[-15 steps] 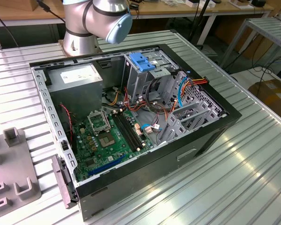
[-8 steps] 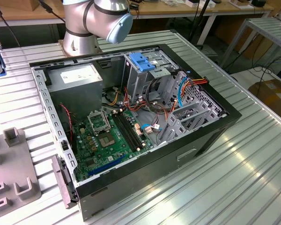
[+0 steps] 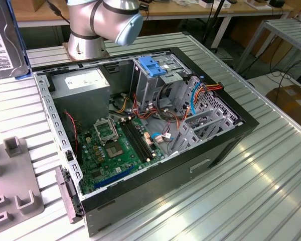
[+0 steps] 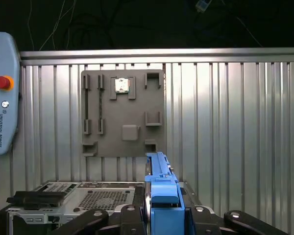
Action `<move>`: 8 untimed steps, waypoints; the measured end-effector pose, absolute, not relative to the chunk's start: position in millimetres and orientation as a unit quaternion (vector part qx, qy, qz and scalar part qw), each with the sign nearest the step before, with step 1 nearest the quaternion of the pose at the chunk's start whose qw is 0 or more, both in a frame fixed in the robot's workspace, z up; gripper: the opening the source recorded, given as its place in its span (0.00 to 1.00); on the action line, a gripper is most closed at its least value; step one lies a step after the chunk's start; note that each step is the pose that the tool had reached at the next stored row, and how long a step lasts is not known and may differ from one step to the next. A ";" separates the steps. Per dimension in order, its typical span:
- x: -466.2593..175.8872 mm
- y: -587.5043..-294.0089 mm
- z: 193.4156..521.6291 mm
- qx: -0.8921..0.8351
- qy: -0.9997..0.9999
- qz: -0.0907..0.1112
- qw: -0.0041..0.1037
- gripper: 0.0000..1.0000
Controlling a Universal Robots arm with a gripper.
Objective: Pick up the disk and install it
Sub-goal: 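Pick up the disk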
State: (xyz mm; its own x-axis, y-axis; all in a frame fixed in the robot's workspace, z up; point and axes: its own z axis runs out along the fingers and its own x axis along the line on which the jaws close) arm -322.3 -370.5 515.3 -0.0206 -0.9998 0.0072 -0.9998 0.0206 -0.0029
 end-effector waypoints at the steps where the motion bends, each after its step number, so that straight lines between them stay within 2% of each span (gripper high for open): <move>1: -318.2 -370.5 515.3 0.700 -0.714 0.004 0.002 0.37; 8: -288.2 -370.5 515.3 0.700 -0.714 0.004 0.002 0.37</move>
State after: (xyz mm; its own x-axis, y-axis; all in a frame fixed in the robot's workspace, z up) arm -288.2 -370.5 515.3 -0.0207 -0.9998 0.0072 -0.9998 0.0207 -0.0030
